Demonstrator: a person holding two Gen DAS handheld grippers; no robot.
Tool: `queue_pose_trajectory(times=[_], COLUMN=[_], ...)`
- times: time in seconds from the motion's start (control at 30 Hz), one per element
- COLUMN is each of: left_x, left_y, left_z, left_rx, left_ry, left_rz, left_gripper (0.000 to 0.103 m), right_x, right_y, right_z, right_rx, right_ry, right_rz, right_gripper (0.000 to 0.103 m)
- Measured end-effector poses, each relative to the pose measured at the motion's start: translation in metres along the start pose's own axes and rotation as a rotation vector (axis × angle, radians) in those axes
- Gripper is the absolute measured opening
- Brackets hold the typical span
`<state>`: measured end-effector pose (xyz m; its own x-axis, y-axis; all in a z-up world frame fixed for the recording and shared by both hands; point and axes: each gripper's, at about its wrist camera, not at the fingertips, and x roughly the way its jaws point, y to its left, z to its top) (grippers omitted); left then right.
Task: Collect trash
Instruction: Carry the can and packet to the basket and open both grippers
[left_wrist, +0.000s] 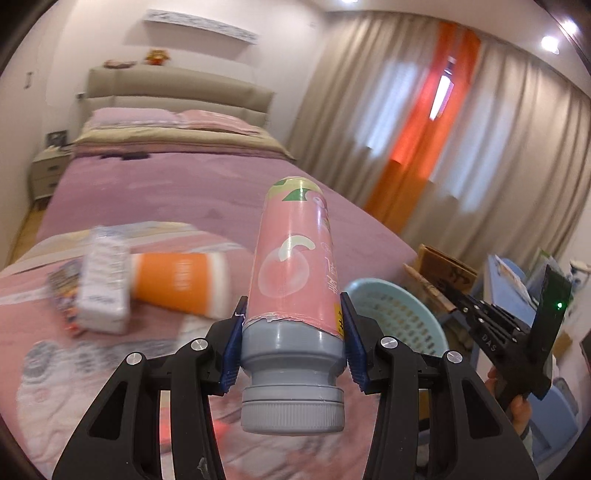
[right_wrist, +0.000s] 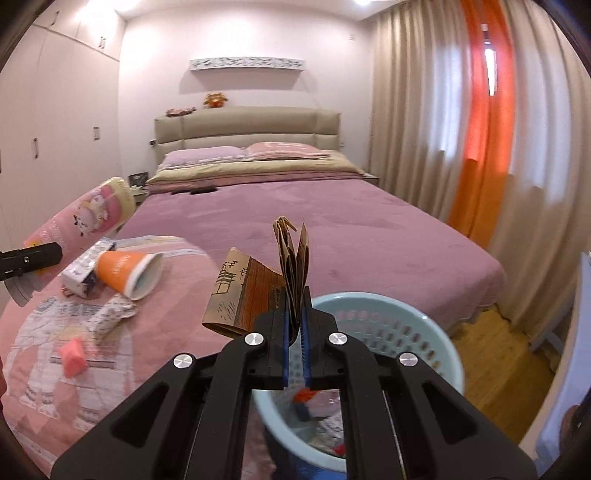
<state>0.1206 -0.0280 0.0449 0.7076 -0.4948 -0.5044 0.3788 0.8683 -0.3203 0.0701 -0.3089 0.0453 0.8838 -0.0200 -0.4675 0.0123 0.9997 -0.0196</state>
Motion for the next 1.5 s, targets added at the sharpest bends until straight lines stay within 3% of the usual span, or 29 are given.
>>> queue_pose_trajectory(times=[0.2,0.53,0.6,0.67,0.7,0.73,0.77,0.8,1.2,1.4,1.5], left_x=[0.060,0.136,0.144,0.149,0.149,0.148,0.146,0.144,0.094,0.053,0.021], left_y=[-0.057,-0.116,-0.122,-0.123,-0.123,-0.121,-0.121,-0.120,-0.089,-0.062,-0.042], left_z=[0.001,-0.017,-0.019,-0.020,-0.020,-0.021,-0.022,-0.023,-0.027,-0.020,-0.015], left_rx=[0.070,0.146,0.157,0.150,0.142,0.134,0.134,0.139,0.115,0.073,0.051], left_ry=[0.094,0.232,0.248,0.244,0.240,0.234,0.235,0.237,0.171,0.096,0.036], left_rz=[-0.072,-0.103,-0.101,-0.095,-0.089,-0.094,-0.101,-0.101,-0.074,-0.043,0.009], left_gripper=[0.045,0.045,0.046,0.069,0.074,0.076,0.076,0.076,0.076,0.076,0.076], right_x=[0.015,0.051,0.059,0.069,0.072,0.074,0.075,0.074,0.060,0.043,0.038], right_y=[-0.039,-0.083,-0.086,-0.090,-0.092,-0.094,-0.096,-0.096,-0.077,-0.038,-0.011], right_z=[-0.013,-0.036,-0.040,-0.045,-0.048,-0.052,-0.055,-0.057,-0.051,-0.035,-0.027], right_rx=[0.094,0.242,0.258,0.279,0.289,0.302,0.315,0.320,0.307,0.248,0.211], right_ry=[0.055,0.200,0.232,0.278,0.295,0.304,0.302,0.298,0.276,0.231,0.213], right_rz=[-0.057,-0.113,-0.106,-0.102,-0.094,-0.086,-0.077,-0.075,-0.022,0.034,0.078], right_gripper=[0.004,0.004,0.008,0.018,0.028,0.033,0.047,0.050,0.050,0.050,0.050])
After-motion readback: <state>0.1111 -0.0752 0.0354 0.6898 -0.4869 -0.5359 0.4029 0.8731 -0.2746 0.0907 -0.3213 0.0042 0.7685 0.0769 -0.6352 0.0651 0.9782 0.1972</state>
